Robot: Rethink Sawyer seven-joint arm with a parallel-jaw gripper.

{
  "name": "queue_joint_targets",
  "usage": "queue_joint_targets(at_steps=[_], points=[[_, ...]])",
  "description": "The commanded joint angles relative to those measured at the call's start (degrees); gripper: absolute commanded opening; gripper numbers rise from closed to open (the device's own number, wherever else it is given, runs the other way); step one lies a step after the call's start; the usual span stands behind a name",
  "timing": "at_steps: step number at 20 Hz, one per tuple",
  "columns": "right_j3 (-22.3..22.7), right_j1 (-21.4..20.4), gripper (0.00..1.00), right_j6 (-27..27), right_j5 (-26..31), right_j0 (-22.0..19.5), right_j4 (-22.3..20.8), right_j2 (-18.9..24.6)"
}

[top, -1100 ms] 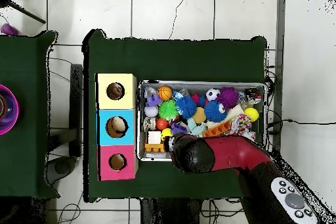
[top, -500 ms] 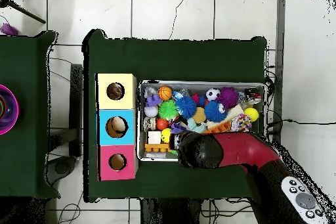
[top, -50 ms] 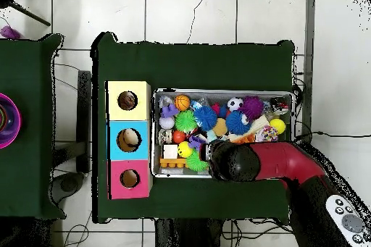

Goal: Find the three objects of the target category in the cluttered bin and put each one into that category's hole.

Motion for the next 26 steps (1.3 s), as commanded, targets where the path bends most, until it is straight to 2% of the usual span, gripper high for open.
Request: queue_joint_targets(at_steps=[1, 9, 17, 22, 26], points=[[-6.35, 2.38, 1.00, -17.02, 6.59, -1.61, -5.28, 3.90], [-7.91, 2.54, 1.00, -16.72, 6.26, -2.46, -7.29, 4.95], [-6.52, 7.72, 1.00, -9.76, -2.30, -0.58, -12.38, 2.76], [-7.49, 8.68, 1.00, -8.97, 0.24, 0.75, -12.42, 2.71], [-1.95, 5.61, 1.00, -4.76, -2.72, 0.08, -12.79, 1.57]])
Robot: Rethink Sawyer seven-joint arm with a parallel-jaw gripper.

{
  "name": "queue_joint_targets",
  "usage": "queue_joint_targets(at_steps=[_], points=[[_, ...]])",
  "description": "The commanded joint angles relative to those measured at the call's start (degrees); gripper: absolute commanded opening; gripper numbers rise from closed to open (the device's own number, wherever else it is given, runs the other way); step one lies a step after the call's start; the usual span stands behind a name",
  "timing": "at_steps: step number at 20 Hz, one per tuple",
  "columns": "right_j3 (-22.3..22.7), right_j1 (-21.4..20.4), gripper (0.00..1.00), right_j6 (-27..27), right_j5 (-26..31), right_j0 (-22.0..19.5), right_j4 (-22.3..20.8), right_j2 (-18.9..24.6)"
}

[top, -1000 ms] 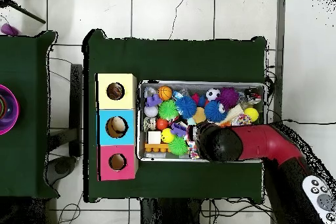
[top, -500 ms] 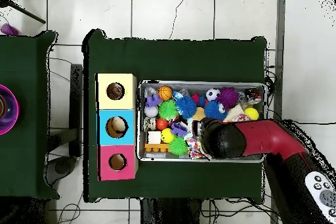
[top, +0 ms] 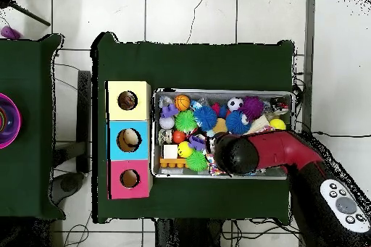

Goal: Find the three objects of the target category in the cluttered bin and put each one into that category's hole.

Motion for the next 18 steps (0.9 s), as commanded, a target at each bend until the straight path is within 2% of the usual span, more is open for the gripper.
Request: queue_joint_targets(at_steps=[1, 4, 7, 14, 18], points=[[4.72, -1.18, 1.00, -3.73, -3.28, 0.03, -3.41, -0.39], [8.95, -3.70, 1.00, -1.26, -5.59, -0.76, -3.47, -1.28], [11.22, -4.34, 1.00, -0.78, -6.90, -1.61, -3.61, -1.85], [12.68, -4.93, 1.00, -4.13, -5.38, -4.43, -2.29, -0.98], [13.32, -4.64, 1.00, -4.23, -5.99, -5.42, -3.30, -0.93]])
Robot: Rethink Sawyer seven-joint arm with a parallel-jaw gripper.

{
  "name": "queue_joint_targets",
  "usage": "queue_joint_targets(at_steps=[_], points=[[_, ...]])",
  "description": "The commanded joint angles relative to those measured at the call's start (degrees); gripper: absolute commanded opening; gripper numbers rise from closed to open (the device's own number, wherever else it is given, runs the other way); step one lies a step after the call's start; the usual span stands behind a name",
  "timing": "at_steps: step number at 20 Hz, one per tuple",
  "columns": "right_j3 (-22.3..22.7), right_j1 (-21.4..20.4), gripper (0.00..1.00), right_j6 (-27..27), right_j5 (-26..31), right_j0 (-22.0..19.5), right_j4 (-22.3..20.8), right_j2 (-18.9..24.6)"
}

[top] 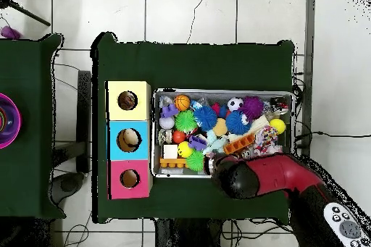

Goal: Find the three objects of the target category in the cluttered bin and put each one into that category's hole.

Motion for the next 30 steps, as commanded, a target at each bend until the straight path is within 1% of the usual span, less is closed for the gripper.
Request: queue_joint_targets(at_steps=[1, 5, 10, 15, 23, 26, 30], points=[[2.98, 0.22, 1.00, -4.22, -1.34, -2.38, -3.35, -0.90], [1.28, 3.32, 1.00, -5.12, -2.02, -3.29, -5.28, -1.18], [0.47, 5.11, 1.00, -5.17, -2.95, -3.75, -7.12, -1.45], [0.59, 6.10, 1.00, -2.64, -5.24, -2.98, -9.49, -2.34], [-1.87, 10.40, 1.00, 0.86, -9.64, -0.83, -14.15, -5.24], [-2.91, 11.60, 1.00, 1.20, -10.99, -0.12, -15.01, -6.09], [-5.44, 14.47, 1.00, -0.07, -11.82, 0.07, -15.56, -6.27]])
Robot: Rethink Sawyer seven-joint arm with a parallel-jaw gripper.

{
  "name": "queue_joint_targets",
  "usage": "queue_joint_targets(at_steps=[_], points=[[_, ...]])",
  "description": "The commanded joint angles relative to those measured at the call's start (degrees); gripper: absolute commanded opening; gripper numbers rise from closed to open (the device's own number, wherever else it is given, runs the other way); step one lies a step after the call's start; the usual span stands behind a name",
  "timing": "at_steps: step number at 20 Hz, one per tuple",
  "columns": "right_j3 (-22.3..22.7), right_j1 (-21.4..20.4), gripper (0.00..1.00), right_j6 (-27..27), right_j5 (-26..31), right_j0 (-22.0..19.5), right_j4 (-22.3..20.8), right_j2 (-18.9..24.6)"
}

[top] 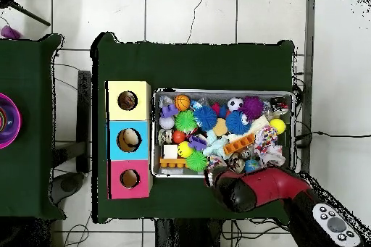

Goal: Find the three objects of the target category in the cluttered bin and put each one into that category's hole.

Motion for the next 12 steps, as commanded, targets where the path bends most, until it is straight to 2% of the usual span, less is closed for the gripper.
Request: queue_joint_targets(at_steps=[1, 2, 3, 8, 12], points=[[-6.18, 5.66, 1.00, -0.20, -3.28, 0.91, -4.66, -2.09], [-6.29, 5.93, 1.00, -1.12, -3.48, 0.57, -4.93, -1.58], [-6.29, 6.24, 0.00, -0.79, -4.08, 0.24, -4.88, -1.42], [-6.21, 5.95, 0.00, -1.51, -2.74, -0.44, -3.69, -0.33], [-5.78, 4.23, 0.00, 1.49, -3.78, 1.48, -4.06, -2.07]])
